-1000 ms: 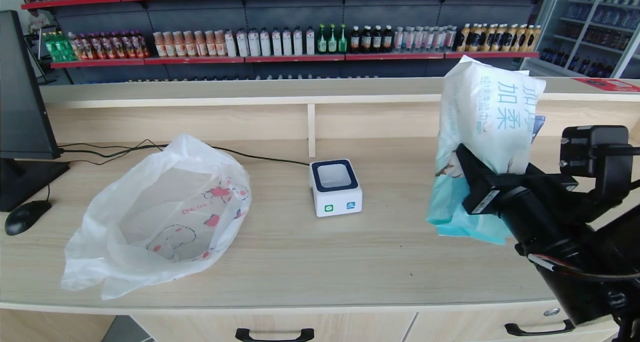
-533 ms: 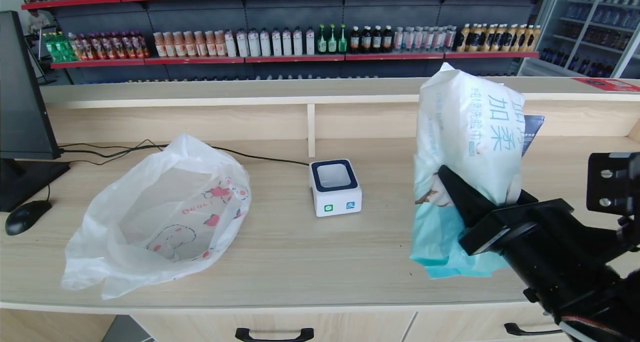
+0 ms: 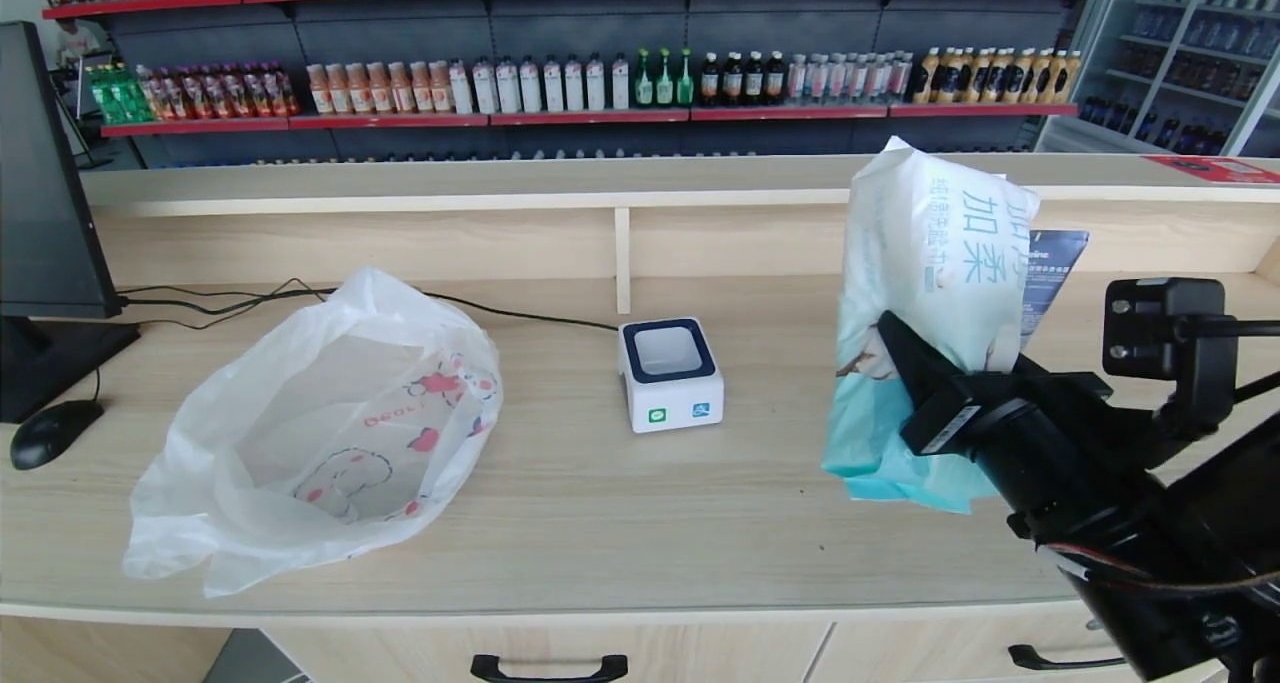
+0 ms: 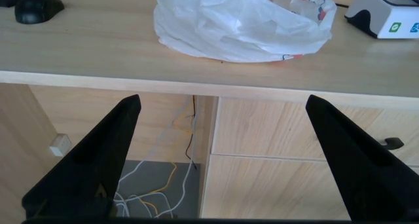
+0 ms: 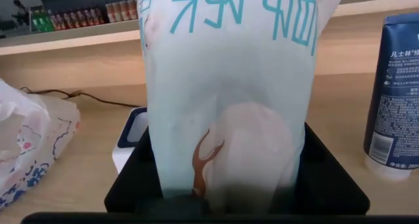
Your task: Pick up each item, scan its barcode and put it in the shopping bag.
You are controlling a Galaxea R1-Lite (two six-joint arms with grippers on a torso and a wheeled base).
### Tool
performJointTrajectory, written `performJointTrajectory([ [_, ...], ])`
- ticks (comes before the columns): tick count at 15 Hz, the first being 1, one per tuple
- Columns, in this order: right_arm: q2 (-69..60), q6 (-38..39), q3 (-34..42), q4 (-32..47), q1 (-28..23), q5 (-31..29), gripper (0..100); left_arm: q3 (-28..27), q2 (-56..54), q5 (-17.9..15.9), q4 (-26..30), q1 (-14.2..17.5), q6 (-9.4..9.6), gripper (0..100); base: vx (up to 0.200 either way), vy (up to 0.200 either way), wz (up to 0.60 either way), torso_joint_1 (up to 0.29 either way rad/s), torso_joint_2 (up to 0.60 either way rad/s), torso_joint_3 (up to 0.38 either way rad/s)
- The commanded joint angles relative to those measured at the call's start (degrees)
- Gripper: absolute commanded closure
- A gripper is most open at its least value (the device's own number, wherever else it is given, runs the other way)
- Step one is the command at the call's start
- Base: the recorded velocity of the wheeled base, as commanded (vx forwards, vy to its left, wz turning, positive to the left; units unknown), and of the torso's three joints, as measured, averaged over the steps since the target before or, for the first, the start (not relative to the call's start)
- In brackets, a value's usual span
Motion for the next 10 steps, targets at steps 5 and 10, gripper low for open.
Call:
performJointTrajectory([
  [5,3.22,1.5,0.75,-0.08,-4.74,-0.21,100,0.0,-0.02,0.0,0.0,0.04,-0.18,0,0.0,0.0,0.0,0.0,0.0,0.0],
  [10,3.92,1.41,0.93,-0.08,-2.37,-0.12,100,0.0,-0.02,0.0,0.0,0.04,-0.18,0,0.0,0.2,0.0,0.004,0.0,-0.001],
])
